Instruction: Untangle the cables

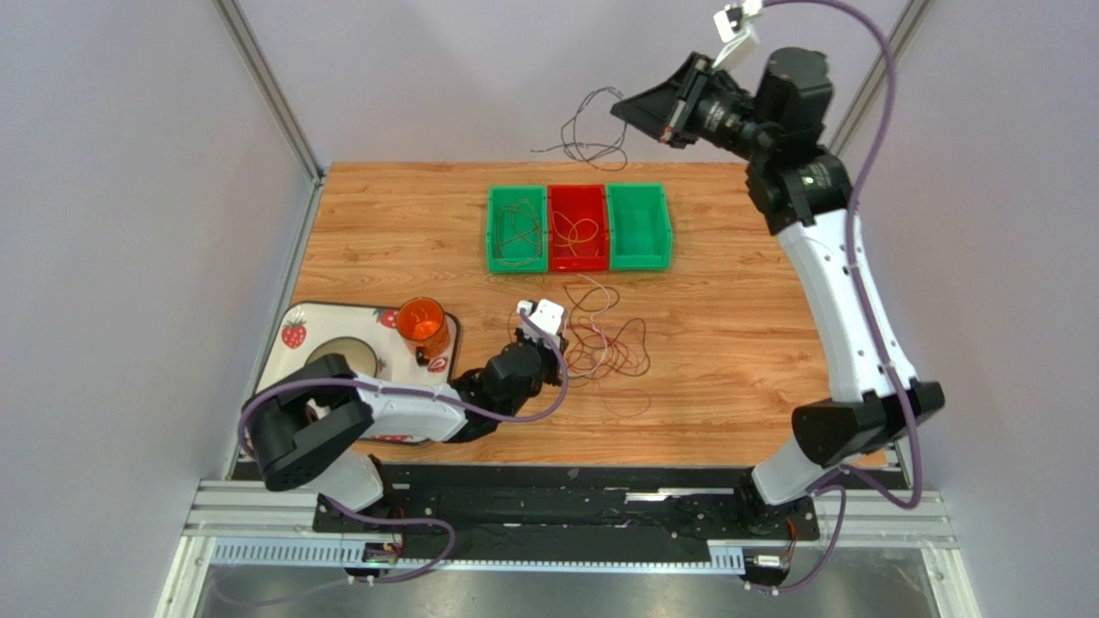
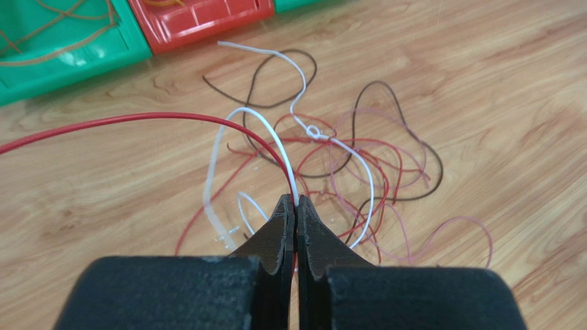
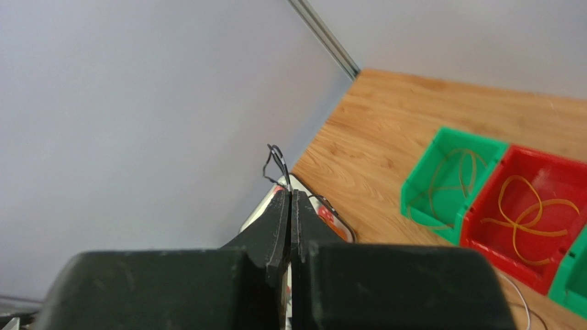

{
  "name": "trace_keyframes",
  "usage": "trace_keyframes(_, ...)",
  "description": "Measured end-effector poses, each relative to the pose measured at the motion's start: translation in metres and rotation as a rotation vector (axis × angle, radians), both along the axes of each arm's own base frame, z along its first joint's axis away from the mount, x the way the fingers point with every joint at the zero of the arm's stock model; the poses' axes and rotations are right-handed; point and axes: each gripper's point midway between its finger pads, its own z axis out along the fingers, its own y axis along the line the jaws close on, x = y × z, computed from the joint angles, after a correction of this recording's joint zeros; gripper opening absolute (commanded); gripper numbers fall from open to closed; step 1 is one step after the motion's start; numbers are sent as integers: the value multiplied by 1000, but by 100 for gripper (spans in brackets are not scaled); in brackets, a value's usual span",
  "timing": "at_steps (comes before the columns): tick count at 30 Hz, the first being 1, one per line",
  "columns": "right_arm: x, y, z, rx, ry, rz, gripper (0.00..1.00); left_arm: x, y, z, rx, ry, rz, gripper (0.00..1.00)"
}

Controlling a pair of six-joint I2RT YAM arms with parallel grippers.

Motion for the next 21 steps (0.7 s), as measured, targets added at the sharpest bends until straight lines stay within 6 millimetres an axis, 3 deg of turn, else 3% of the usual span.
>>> trace_keyframes(6,81,20,-134,-105,287,-21,0,1,7,46,-31,-26,27,0)
trace_keyframes(8,99,22,-178,-140,376,-38,0,0,14,55,-32,-31,43,0)
trace_keyframes(11,119,24,-228,-182,462,-63,0,-3,26,61,-24,-29,70,0)
trace_keyframes(15,138,26,-263,-218,509,-86,0,-6,38,62,-5,-19,96,0)
trace_keyframes(21,160,24,-290,-304,499,-170,0,-10,51,57,28,2,120,0)
